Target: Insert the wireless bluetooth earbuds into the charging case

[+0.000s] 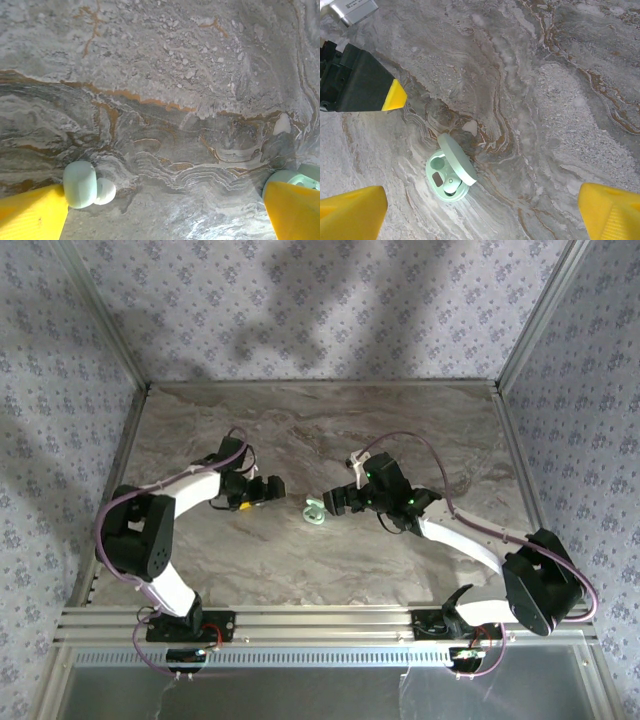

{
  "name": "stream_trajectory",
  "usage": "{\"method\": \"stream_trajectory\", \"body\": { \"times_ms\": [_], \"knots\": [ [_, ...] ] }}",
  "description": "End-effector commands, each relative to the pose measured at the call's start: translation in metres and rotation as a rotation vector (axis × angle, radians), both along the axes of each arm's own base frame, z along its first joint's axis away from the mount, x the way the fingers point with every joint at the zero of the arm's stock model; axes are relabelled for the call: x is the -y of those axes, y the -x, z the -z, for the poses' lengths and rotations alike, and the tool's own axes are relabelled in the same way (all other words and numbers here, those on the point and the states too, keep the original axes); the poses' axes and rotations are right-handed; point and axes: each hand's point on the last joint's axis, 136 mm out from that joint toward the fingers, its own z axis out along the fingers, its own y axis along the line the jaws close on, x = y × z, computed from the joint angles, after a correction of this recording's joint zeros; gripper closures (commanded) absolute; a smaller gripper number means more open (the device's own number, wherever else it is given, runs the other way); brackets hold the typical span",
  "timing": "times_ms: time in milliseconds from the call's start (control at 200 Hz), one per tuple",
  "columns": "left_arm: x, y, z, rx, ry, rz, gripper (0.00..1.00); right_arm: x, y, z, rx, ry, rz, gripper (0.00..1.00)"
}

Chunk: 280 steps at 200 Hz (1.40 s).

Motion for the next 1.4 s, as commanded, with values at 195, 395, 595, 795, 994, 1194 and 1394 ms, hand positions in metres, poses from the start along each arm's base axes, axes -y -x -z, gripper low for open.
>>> {"method": "stream_trajectory", "body": {
  "times_ms": [195, 395, 595, 795, 994, 1194, 1394],
  "knots": [
    [-0.027, 0.008, -0.021, 0.047, 0.000, -0.115, 0.06, -0.001, 0.001, -0.020, 0.048, -0.024, -0.022, 0.00],
    [-0.035, 0.007, -0.019, 0.020, 0.028, -0.125, 0.35, -0.001, 0.003, -0.022, 0.054, -0.030, -0.033, 0.00],
    [-0.040, -0.001, -0.012, 0.003, -0.008, -0.121, 0.49, -0.002, 0.006, -0.022, 0.063, -0.028, -0.057, 0.02],
    [-0.035, -0.007, -0.007, -0.018, -0.013, -0.077, 0.54, -0.003, 0.006, -0.021, 0.064, -0.026, -0.061, 0.04],
    [-0.038, -0.011, -0.003, -0.034, -0.057, -0.045, 0.65, -0.004, 0.006, -0.020, 0.059, -0.025, -0.065, 0.06],
    [-0.040, -0.010, 0.008, -0.073, -0.123, -0.001, 0.72, -0.003, 0.006, -0.018, 0.056, -0.020, -0.065, 0.07],
    [-0.039, -0.009, 0.014, -0.087, -0.130, 0.016, 0.72, -0.005, 0.006, -0.017, 0.053, -0.021, -0.068, 0.07]
  ]
}}
